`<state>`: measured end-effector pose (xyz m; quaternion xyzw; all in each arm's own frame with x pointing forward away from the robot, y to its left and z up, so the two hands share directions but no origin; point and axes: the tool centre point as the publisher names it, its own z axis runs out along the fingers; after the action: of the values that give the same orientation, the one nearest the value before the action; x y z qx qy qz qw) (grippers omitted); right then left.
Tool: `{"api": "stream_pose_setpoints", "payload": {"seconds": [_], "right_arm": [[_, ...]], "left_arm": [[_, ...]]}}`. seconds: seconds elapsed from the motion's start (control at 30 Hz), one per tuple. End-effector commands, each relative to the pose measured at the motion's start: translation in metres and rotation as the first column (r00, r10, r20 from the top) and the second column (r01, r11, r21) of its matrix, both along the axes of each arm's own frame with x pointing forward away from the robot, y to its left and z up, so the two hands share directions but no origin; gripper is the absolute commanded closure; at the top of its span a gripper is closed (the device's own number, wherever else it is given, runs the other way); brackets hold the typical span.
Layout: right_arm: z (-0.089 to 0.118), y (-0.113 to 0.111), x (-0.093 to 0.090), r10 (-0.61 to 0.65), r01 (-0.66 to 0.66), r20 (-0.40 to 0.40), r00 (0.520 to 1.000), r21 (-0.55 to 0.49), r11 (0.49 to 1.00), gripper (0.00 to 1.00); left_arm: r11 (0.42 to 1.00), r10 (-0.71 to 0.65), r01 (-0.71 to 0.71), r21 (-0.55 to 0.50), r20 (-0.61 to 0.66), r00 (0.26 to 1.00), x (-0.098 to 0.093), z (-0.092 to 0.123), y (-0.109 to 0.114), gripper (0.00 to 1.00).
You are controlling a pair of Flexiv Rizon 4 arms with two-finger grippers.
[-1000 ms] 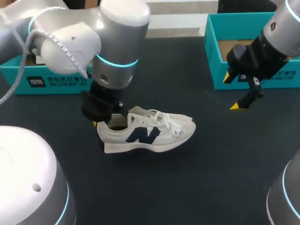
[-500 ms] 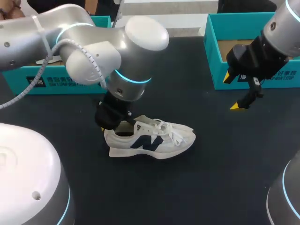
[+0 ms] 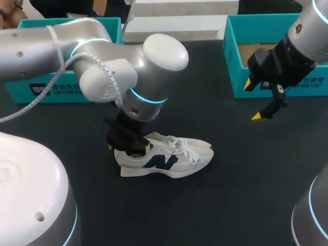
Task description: Take the shoe out of the shoebox, open the shoe tongue, remove and reinsert the insole, then place the shoe into the shoebox
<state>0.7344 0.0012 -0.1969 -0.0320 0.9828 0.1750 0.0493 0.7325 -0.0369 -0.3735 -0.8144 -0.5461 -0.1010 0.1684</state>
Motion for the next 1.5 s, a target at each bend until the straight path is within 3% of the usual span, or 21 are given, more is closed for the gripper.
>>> {"api": "stream_pose_setpoints", "payload": {"seconds": [0.03, 0.2, 0.37, 0.57, 0.67, 0.73, 1.3, 1.47, 1.5], "right_arm": [[-0.001, 0.001, 0.001, 0.0, 0.0, -0.001, 1.0, -0.001, 1.0, 0.0], [-0.001, 0.001, 0.001, 0.0, 0.0, -0.001, 1.0, -0.001, 1.0, 0.0], [-0.001, 0.001, 0.001, 0.0, 0.0, -0.001, 1.0, -0.001, 1.0, 0.0], [-0.001, 0.001, 0.001, 0.0, 0.0, -0.001, 1.0, -0.001, 1.0, 0.0], [-0.001, 0.001, 0.001, 0.0, 0.0, -0.001, 1.0, -0.001, 1.0, 0.0], [-0.001, 0.001, 0.001, 0.0, 0.0, -0.001, 1.0, -0.001, 1.0, 0.0], [-0.001, 0.001, 0.001, 0.0, 0.0, -0.001, 1.0, -0.001, 1.0, 0.0], [-0.001, 0.001, 0.001, 0.0, 0.0, -0.001, 1.0, -0.001, 1.0, 0.0], [-0.001, 0.001, 0.001, 0.0, 0.0, -0.001, 1.0, -0.001, 1.0, 0.0]], "left_arm": [[0.998, -0.002, 0.002, -0.065, -0.007, 1.0, -0.004, 0.014, 0.01, 0.0], [0.984, 0.019, -0.025, -0.178, -0.037, 0.999, -0.009, 0.042, 0.014, 0.0], [0.933, 0.127, -0.162, -0.322, -0.129, 0.984, -0.009, 0.072, 0.032, 0.0], [0.782, 0.354, -0.444, -0.437, -0.275, 0.894, -0.014, 0.091, 0.075, 0.0], [0.685, 0.486, -0.593, -0.424, -0.341, 0.805, -0.018, 0.096, 0.103, 0.0], [0.653, 0.526, -0.636, -0.41, -0.359, 0.771, -0.021, 0.098, 0.117, 0.0], [0.659, 0.524, -0.634, -0.405, -0.358, 0.773, -0.021, 0.099, 0.12, 0.0], [0.409, 0.656, -0.894, -0.181, -0.622, 0.426, -0.022, 0.076, 0.148, 0.0], [0.374, 0.653, -0.91, -0.178, -0.647, 0.395, -0.021, 0.074, 0.15, 0.0]]}}
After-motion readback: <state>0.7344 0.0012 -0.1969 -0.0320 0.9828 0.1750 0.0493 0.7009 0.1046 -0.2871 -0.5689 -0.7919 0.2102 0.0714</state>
